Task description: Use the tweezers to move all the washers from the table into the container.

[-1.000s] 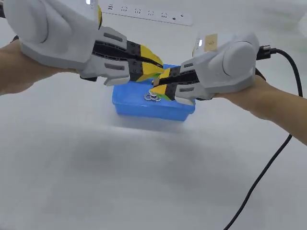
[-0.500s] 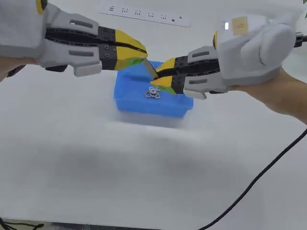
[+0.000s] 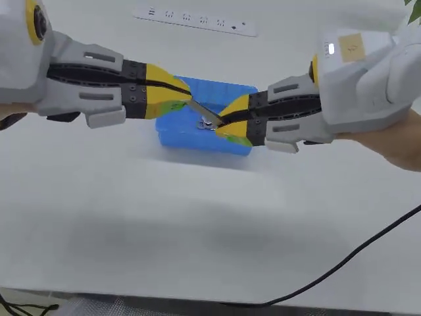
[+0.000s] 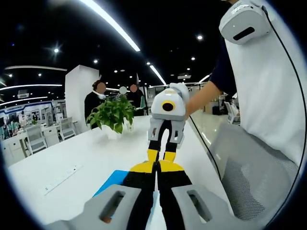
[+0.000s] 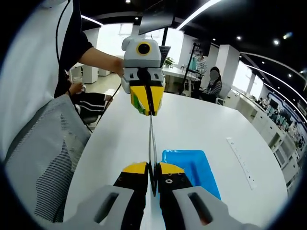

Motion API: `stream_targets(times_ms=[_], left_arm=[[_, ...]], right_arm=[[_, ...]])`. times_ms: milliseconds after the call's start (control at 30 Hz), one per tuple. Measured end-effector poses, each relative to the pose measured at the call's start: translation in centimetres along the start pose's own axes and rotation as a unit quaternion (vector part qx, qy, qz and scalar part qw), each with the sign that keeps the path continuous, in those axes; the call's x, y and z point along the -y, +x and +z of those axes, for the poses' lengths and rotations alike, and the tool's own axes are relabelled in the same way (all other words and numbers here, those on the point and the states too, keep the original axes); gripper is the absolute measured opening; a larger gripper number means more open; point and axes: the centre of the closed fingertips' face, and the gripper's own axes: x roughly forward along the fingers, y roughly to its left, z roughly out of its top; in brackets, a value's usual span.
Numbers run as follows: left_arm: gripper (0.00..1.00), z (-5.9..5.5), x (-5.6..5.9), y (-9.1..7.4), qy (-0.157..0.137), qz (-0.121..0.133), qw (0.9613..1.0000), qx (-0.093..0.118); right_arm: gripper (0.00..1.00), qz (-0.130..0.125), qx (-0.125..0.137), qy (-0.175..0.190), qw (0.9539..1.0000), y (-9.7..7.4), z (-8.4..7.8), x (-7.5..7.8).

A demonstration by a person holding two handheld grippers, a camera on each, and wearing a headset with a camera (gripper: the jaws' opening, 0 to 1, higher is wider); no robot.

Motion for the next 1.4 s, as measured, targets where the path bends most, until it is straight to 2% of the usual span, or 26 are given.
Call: stream_targets(times_ms=[200,367,500,700,767,867,967,1100,1267,1400], left_arm=[[0.04,-1.7,0.6,0.0,-0.012,-0.011,0.9998,-0.012],[0.04,-3.4,1.2,-0.3,-0.016,-0.023,0.999,-0.036],[0.04,-4.4,1.2,-0.1,-0.02,-0.021,0.9987,-0.042],[0.04,-7.4,1.4,0.3,-0.021,-0.018,0.9961,-0.084],[0.04,-8.0,1.3,0.6,-0.022,-0.011,0.9956,-0.091],[0.05,-9.4,1.2,1.0,-0.026,-0.01,0.9932,-0.113],[0.05,-11.5,1.2,1.6,-0.035,-0.028,0.989,-0.141],[0.05,-13.5,0.8,2.1,-0.046,-0.035,0.9858,-0.158],[0.05,-15.5,0.4,2.1,-0.069,-0.03,0.9812,-0.178],[0.06,-16.6,-0.1,2.2,-0.079,-0.023,0.977,-0.197]], right_arm=[[0.08,0.008,-0.026,-0.02,0.9994,0.5,-1.1,-0.9],[0.08,0.018,-0.029,-0.019,0.9992,0.5,-1.5,-1.4],[0.08,0.022,-0.036,-0.011,0.999,1.0,-2.6,-1.6],[0.08,0.03,-0.056,-0.007,0.998,1.5,-3.9,-2.0],[0.08,0.028,-0.063,-0.003,0.9976,1.7,-4.5,-2.0],[0.08,0.025,-0.076,0.0,0.9968,2.2,-5.5,-1.9],[0.08,0.028,-0.1,-0.005,0.9946,3.0,-7.1,-2.2],[0.08,0.025,-0.122,-0.013,0.9921,3.8,-8.6,-2.0],[0.08,0.021,-0.133,-0.004,0.9908,4.8,-9.8,-1.5],[0.08,0.019,-0.142,-0.002,0.9897,5.5,-10.5,-1.2]])
